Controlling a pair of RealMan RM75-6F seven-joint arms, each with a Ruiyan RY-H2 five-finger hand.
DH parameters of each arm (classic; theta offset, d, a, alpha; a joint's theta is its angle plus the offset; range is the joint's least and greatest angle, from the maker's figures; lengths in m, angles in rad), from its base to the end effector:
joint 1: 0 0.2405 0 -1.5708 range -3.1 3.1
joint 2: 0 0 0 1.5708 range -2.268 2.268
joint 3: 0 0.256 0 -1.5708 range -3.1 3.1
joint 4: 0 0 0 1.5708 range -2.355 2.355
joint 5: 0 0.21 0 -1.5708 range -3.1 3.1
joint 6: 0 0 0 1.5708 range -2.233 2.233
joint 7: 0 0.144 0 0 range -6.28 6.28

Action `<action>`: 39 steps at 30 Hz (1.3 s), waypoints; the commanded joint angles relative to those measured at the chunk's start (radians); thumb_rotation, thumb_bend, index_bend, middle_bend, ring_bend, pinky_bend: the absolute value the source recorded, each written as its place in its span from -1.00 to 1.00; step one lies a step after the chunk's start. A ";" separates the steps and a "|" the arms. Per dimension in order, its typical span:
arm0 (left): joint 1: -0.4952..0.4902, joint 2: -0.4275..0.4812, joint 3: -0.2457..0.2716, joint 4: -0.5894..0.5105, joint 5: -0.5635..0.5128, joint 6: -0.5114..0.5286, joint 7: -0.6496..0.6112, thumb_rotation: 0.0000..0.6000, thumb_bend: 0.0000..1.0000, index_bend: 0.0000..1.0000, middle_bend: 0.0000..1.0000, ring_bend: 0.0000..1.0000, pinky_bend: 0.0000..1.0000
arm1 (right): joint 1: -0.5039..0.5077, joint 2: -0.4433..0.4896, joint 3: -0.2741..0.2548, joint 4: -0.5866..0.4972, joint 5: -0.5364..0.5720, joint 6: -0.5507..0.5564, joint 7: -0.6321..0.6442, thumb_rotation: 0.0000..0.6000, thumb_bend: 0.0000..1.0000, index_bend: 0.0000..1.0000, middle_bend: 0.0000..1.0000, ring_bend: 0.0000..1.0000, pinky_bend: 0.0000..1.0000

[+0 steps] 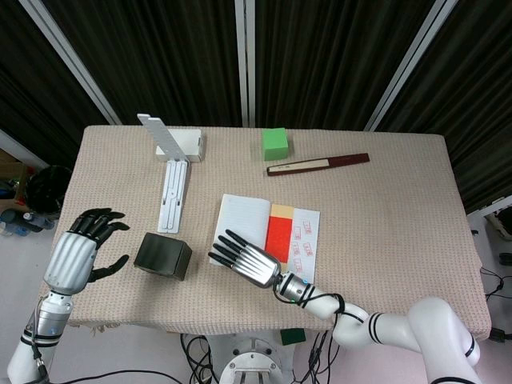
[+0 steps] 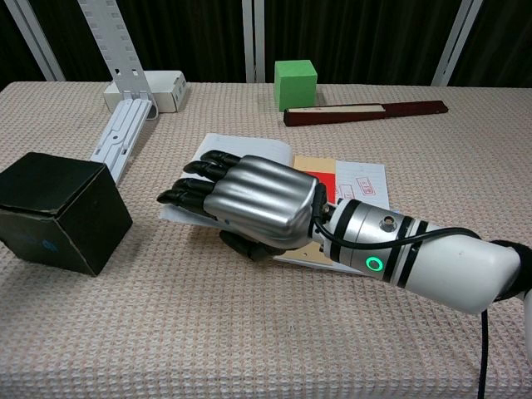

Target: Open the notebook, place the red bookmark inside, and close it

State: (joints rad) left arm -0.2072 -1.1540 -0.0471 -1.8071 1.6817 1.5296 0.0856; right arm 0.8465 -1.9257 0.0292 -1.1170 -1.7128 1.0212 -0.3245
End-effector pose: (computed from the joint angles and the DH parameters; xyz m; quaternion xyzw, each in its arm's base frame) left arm -0.2175 0.2016 0.1352 -0.6306 -0.3335 -0.5097 0.4811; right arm -0.0703 -0.2745 -0.1306 0.8636 -0.0919 0.4230 0.2586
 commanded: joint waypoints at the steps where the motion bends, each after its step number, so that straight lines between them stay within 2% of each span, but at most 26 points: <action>1: 0.000 0.002 0.000 0.000 0.002 0.001 -0.001 1.00 -0.69 -0.26 -0.47 -0.62 -0.59 | -0.020 0.005 -0.005 -0.010 -0.003 0.030 -0.016 1.00 0.31 -1.00 -0.87 -1.00 -1.00; 9: -0.001 0.003 0.000 -0.003 0.012 0.000 0.000 1.00 -0.69 -0.26 -0.47 -0.62 -0.59 | -0.079 0.048 -0.018 -0.067 -0.012 0.121 -0.077 1.00 0.31 -1.00 -0.89 -1.00 -1.00; 14: -0.006 0.003 -0.003 -0.009 0.017 -0.003 0.005 1.00 -0.69 -0.26 -0.47 -0.62 -0.59 | -0.094 0.060 -0.012 -0.084 -0.008 0.141 -0.086 1.00 0.31 -1.00 -0.90 -1.00 -1.00; 22: -0.005 0.006 -0.003 -0.019 0.019 -0.003 0.015 1.00 -0.69 -0.26 -0.47 -0.62 -0.59 | -0.088 0.076 0.010 -0.118 -0.023 0.161 -0.109 1.00 0.21 -1.00 -0.93 -1.00 -1.00; 28: -0.003 0.004 -0.001 -0.018 0.020 -0.003 0.013 1.00 -0.69 -0.26 -0.47 -0.62 -0.59 | -0.083 0.064 0.022 -0.127 -0.017 0.148 -0.129 1.00 -0.06 -1.00 -0.97 -1.00 -1.00; 34: 0.000 0.007 0.000 -0.016 0.019 0.001 0.008 1.00 -0.69 -0.26 -0.47 -0.62 -0.59 | -0.085 0.051 0.038 -0.124 -0.015 0.165 -0.143 1.00 -0.10 -1.00 -0.98 -1.00 -1.00; 39: 0.000 0.005 0.000 -0.012 0.020 0.001 0.004 1.00 -0.69 -0.26 -0.47 -0.62 -0.59 | -0.092 0.074 0.048 -0.161 -0.014 0.180 -0.163 1.00 -0.10 -1.00 -0.99 -1.00 -1.00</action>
State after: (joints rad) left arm -0.2067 -1.1489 -0.0470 -1.8191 1.7014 1.5305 0.0897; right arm 0.7579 -1.8605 0.0742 -1.2653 -1.7281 1.1965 -0.4798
